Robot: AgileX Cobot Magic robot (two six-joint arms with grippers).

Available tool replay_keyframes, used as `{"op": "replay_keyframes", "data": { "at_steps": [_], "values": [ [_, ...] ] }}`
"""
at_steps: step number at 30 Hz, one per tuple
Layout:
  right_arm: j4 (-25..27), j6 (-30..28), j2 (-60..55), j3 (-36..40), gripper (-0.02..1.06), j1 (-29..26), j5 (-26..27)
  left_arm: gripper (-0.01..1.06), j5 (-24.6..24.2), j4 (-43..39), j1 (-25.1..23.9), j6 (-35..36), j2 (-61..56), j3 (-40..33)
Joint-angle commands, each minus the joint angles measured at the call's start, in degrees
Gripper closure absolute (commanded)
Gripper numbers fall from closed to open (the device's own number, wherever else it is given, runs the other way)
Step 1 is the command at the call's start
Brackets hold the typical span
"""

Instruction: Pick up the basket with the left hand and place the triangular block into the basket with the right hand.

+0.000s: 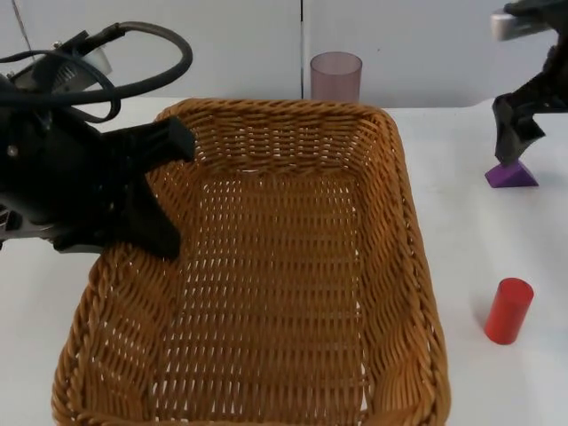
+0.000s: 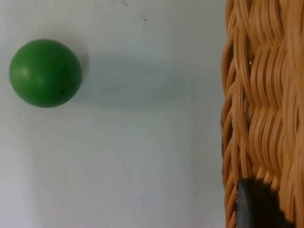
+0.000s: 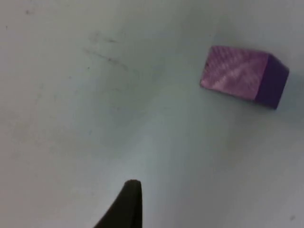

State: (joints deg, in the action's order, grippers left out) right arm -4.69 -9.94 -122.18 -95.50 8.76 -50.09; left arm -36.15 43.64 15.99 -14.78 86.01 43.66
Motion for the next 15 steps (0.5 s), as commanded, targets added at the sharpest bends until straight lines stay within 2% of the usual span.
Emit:
{"op": "replay_keyframes", "data": {
  "at_steps": [1,4,8,9,11,15],
  "values": [
    [-1.6,-6.1,-1.5,-3.3,0.08,-1.3,-1.8,1.05,0.2,2.5,-0.1,0.0,-0.2,0.0],
    [-0.5,-10.5,-4.2,-8.1,0.08,-3.0,-3.4,1.05,-0.1,2.9,-0.1,0.0,-0.2,0.0],
    [2.5,-24.0,-10.4,-16.1,0.09,-4.2,-8.3,1.05,-0.7,3.0,-0.1,0.0,-0.2,0.0],
    [2.5,-24.0,-10.4,-16.1,0.09,-4.2,-8.3,1.05,-0.7,3.0,-0.1,0.0,-0.2,0.0],
    [2.6,-28.5,-13.1,-18.5,0.09,-4.2,-8.6,1.05,-1.0,3.6,-0.1,0.0,-0.2,0.0],
    [7.0,-35.2,-17.2,-22.2,0.10,-4.0,-6.3,1.05,-2.1,4.0,-0.1,0.0,-0.2,0.0]
  ]
}}
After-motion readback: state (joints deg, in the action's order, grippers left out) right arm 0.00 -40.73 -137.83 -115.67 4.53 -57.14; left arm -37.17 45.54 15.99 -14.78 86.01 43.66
